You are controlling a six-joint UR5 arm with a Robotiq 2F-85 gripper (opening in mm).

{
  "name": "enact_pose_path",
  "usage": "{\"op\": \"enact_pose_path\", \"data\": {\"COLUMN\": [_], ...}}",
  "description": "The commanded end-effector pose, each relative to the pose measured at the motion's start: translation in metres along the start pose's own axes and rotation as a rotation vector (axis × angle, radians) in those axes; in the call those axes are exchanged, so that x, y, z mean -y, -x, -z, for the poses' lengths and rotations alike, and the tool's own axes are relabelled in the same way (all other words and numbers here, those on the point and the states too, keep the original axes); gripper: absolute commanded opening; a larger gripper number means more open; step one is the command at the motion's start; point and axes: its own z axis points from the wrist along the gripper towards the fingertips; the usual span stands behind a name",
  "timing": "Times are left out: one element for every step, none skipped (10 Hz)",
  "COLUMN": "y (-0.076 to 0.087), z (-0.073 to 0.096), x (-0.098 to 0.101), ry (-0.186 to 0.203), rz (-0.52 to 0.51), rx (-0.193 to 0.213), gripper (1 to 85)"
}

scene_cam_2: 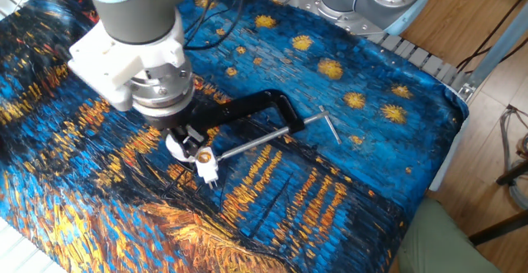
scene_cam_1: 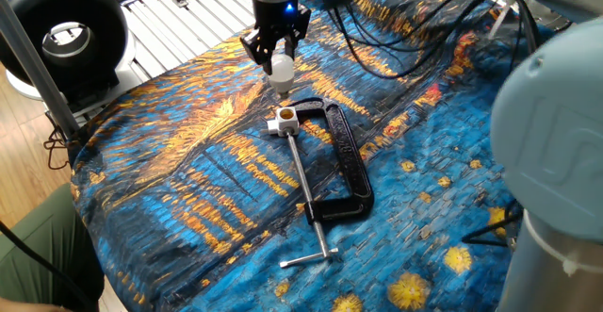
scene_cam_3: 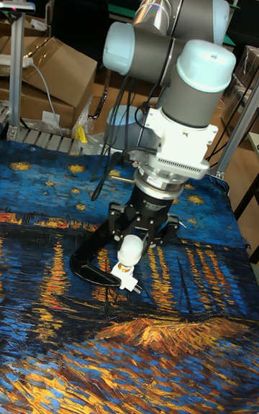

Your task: Install the light bulb by rotating it

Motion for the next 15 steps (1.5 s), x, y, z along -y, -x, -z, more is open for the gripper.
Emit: {"op": "enact_pose_path", "data": {"y": [-0.014, -0.017, -0.017, -0.018, -0.017, -0.015, -0.013, -0.013, -0.013, -0.013, -0.014, -0.014, -0.014, -0.014, -0.015], "z": [0.002, 0.002, 0.003, 0.004, 0.003, 0.002, 0.001, -0.002, -0.006, -0.011, -0.013, -0.013, -0.014, -0.016, -0.017], "x": [-0.009, -0.009, -0.007, -0.005, 0.000, 0.003, 0.004, 0.004, 0.003, 0.003, 0.004, 0.004, 0.004, 0.002, 0.001], "ry": [0.024, 0.024, 0.022, 0.021, 0.006, 0.000, -0.001, 0.000, 0.010, 0.012, 0.012, 0.012, 0.012, 0.015, 0.019], "rz": [-0.027, -0.029, -0.027, -0.022, -0.014, -0.013, -0.018, -0.021, -0.024, -0.026, -0.024, -0.026, -0.027, -0.031, -0.036], "rx": [0.003, 0.014, 0.023, 0.037, 0.048, 0.055, 0.070, 0.079, 0.088, 0.094, 0.096, 0.096, 0.097, 0.102, 0.105], "gripper": [1.0, 1.0, 1.0, 1.0, 1.0, 1.0, 1.0, 1.0, 1.0, 1.0, 1.0, 1.0, 1.0, 1.0, 1.0]}}
